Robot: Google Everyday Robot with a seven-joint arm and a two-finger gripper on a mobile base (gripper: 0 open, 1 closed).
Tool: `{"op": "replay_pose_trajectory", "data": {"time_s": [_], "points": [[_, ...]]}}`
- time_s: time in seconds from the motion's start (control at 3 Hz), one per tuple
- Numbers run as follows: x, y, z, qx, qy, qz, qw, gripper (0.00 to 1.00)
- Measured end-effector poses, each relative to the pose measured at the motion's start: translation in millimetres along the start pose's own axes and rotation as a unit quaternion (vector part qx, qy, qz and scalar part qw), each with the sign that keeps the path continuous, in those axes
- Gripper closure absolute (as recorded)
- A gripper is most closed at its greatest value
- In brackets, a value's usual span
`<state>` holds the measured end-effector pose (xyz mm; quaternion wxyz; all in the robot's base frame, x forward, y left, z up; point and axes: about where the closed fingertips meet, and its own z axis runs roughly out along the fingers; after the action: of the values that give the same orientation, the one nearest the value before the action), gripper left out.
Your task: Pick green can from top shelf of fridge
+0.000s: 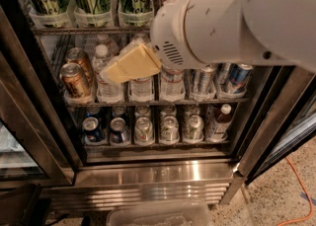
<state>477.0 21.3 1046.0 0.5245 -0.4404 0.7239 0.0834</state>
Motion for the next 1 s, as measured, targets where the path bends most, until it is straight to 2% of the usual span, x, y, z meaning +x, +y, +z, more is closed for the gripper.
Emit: {"op": "replay_pose_trajectory", "data": {"time_s": [0.33,0.67,1.0], "points": [[-11,5,3,0.002,-0.017,0.009,0.9998,0.00],[-31,10,18,0.003,-0.050,0.017,0.9986,0.00],[-48,7,21,0.033,-0.081,0.016,0.9960,0.00]]}}
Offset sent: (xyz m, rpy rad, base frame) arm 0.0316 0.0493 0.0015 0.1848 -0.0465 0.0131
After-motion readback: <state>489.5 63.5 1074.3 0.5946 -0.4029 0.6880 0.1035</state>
